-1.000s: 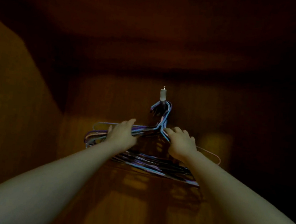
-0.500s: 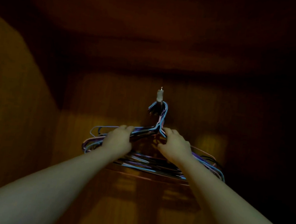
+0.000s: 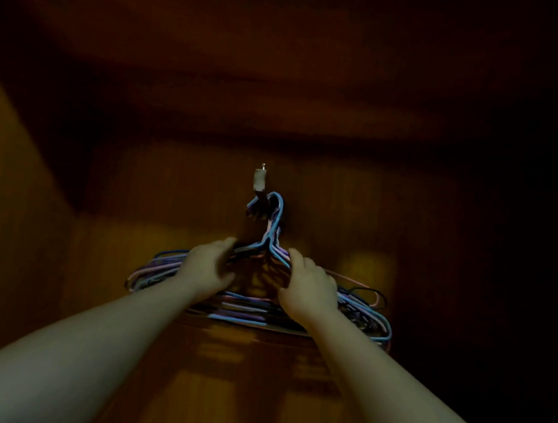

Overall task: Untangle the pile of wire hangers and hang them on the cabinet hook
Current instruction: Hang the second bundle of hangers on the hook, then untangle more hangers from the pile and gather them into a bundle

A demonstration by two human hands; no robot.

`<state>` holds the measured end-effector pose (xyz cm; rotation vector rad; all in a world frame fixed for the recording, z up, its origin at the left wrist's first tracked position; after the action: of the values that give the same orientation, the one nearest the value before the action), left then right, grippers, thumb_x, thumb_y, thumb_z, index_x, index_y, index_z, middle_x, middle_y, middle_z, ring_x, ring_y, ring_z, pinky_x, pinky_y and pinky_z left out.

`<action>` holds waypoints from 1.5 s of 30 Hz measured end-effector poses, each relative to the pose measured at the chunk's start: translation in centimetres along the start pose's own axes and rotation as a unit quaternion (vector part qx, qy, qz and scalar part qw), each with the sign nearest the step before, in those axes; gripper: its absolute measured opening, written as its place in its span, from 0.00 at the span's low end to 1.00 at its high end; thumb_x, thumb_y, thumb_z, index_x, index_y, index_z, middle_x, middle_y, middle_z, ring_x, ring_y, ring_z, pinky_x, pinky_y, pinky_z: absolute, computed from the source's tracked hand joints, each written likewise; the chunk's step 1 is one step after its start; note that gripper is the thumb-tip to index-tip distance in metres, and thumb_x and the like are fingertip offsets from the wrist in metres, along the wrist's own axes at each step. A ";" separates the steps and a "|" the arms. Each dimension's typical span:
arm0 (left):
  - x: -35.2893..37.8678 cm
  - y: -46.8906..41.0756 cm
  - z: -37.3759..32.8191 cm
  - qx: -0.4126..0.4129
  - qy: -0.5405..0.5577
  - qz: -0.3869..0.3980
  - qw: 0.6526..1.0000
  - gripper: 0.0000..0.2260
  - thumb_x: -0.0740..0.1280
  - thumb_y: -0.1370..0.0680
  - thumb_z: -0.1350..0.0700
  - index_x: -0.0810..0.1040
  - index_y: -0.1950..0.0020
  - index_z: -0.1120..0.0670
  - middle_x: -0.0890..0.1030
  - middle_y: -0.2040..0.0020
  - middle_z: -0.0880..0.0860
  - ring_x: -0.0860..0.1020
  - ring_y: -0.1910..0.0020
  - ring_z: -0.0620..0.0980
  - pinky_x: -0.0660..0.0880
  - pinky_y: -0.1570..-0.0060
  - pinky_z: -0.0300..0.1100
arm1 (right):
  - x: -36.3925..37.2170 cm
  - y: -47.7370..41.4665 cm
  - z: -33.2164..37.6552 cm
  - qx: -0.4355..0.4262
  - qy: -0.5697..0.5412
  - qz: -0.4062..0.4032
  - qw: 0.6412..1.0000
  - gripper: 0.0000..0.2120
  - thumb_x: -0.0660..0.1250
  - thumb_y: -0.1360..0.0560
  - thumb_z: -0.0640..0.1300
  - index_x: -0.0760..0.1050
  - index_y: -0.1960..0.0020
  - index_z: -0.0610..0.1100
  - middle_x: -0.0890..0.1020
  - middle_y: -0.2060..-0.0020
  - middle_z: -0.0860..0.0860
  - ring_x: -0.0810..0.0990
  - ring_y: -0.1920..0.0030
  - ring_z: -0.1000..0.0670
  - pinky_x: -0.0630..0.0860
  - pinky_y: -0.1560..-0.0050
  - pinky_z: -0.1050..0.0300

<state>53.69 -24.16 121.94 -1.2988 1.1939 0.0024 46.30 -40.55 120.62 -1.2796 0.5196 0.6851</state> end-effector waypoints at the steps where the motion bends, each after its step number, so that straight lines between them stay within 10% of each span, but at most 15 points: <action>1: -0.2 0.2 -0.1 0.000 -0.007 -0.015 1.000 0.29 0.66 0.28 0.51 0.65 0.28 0.56 0.74 0.34 0.56 0.72 0.37 0.56 0.69 0.39 0.45 | -0.1 0.3 0.1 -0.004 -0.001 -0.009 1.000 0.35 0.64 0.27 0.46 0.51 0.25 0.49 0.69 0.33 0.47 0.68 0.33 0.44 0.63 0.33 0.45; 8: -1.8 2.7 -1.2 -0.075 -0.087 -0.004 0.993 0.33 0.64 0.24 0.47 0.52 0.24 0.53 0.59 0.24 0.53 0.54 0.25 0.52 0.50 0.28 0.53 | -2.3 3.3 0.2 0.033 -0.013 -0.055 0.998 0.35 0.63 0.27 0.50 0.51 0.25 0.48 0.58 0.26 0.51 0.53 0.25 0.50 0.42 0.27 0.40; 23: -14.4 27.5 -4.7 -0.058 0.128 -0.056 0.989 0.14 0.58 0.22 0.52 0.76 0.39 0.53 0.79 0.44 0.52 0.75 0.44 0.52 0.70 0.41 0.50 | -8.9 24.7 10.6 0.088 -0.101 -0.076 0.988 0.11 0.57 0.23 0.46 0.74 0.43 0.49 0.82 0.52 0.51 0.77 0.46 0.49 0.62 0.35 0.49; 29: -17.4 40.7 -5.2 -0.046 0.135 -0.008 0.990 0.12 0.57 0.20 0.54 0.77 0.42 0.53 0.80 0.48 0.50 0.76 0.47 0.49 0.72 0.43 0.51 | -8.4 38.7 15.0 0.127 -0.132 0.043 0.982 0.15 0.57 0.21 0.47 0.72 0.36 0.46 0.79 0.44 0.51 0.77 0.46 0.52 0.72 0.43 0.59; 45: -3.1 68.2 -9.3 -0.140 0.073 0.188 0.969 0.11 0.59 0.21 0.53 0.77 0.43 0.54 0.80 0.51 0.56 0.76 0.53 0.56 0.72 0.58 0.47 | 3.3 68.0 10.2 0.283 -0.175 0.201 0.921 0.14 0.57 0.21 0.47 0.75 0.40 0.48 0.81 0.49 0.50 0.79 0.50 0.49 0.77 0.46 0.50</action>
<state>5.56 -4.97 76.60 -1.3111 1.5975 0.3689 -0.23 -20.58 74.03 -0.4887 0.6323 0.9946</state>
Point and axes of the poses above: each hand's wrist, its own y-axis away from the middle knuckle, its own x-axis out of the palm, z = x × y, the point moved 7 cm from there along -y, towards the middle knuckle
